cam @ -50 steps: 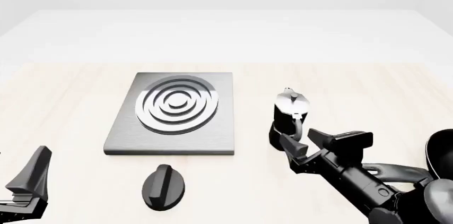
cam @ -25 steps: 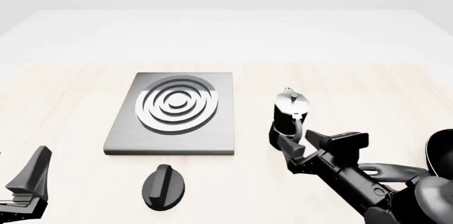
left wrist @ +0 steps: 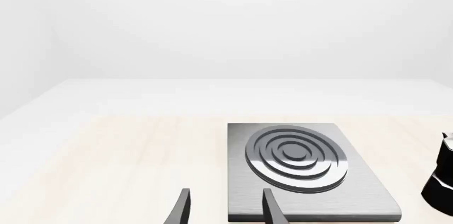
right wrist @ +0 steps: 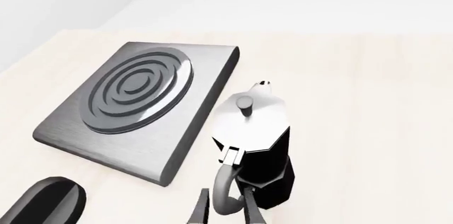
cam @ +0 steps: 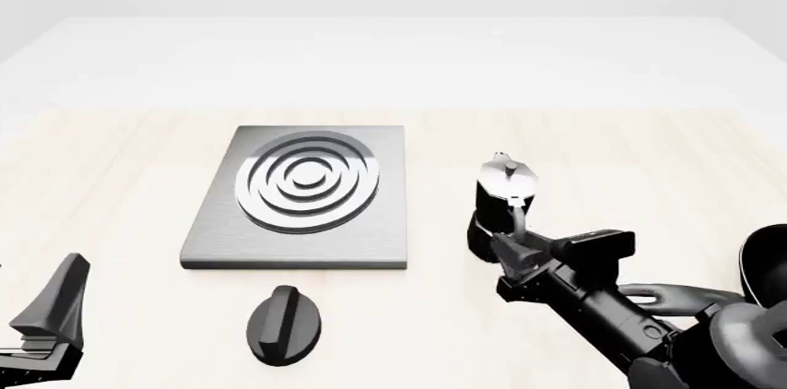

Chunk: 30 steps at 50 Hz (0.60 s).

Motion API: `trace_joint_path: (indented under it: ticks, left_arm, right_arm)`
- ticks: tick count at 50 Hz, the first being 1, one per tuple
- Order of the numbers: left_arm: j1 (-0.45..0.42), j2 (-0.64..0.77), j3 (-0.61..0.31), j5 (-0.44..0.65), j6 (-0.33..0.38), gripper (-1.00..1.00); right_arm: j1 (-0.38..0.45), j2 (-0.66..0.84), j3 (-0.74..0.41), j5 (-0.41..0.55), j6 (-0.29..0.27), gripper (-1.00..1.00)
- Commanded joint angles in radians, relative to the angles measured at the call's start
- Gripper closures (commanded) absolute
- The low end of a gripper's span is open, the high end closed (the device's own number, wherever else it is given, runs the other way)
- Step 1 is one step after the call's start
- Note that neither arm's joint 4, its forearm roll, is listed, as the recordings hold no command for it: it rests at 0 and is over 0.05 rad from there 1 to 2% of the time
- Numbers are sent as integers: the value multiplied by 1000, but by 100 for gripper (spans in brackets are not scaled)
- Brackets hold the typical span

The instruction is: Put the moka pot on the stove.

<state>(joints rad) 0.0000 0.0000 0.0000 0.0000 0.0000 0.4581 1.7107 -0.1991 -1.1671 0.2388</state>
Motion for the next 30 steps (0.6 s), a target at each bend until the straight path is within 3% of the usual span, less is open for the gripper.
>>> trace_joint_path:
  ticks: [1,19,27,30]
  left_arm:
    - [0,0,0,0,0,-100]
    - [0,0,0,0,0,-100]
    - [0,0,0,0,0,-100]
    - [0,0,0,0,0,-100]
  right_arm:
    - [1,5,-1,-6,-4,100]
    - [-8,-19,15,-7,-8,100]
    - [-8,-125,32,62,-16,100]
    - [-31,-220,39,135,-41,100]
